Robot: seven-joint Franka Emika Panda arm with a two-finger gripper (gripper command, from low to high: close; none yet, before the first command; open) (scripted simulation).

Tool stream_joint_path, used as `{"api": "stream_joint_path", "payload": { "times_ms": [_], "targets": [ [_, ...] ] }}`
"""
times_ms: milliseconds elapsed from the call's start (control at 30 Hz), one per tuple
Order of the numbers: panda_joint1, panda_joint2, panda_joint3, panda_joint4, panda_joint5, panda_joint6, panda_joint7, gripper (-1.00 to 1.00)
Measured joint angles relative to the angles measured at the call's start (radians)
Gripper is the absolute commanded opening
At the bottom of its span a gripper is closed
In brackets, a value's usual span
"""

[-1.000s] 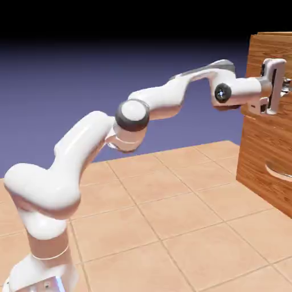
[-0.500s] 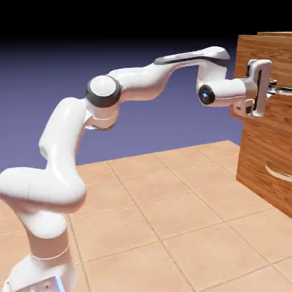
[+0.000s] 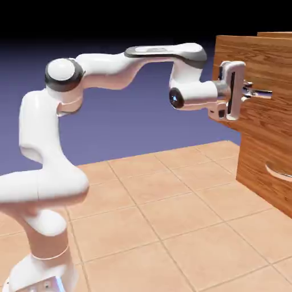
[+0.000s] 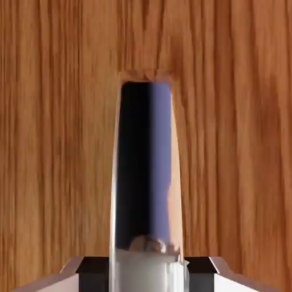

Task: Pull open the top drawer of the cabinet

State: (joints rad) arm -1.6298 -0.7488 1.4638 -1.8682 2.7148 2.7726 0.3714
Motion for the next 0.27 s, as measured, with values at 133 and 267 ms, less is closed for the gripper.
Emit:
{"api": "stream_joint_path", "payload": {
  "times_ms": [133,267],
  "targets": [
    [0.145,-0.006,-0.113,-0.118,0.000,-0.019,-0.013,-1.00],
    [0.206,-0.015,-0.161,-0.166,-0.004,-0.025,-0.013,1.00]
  ]
}}
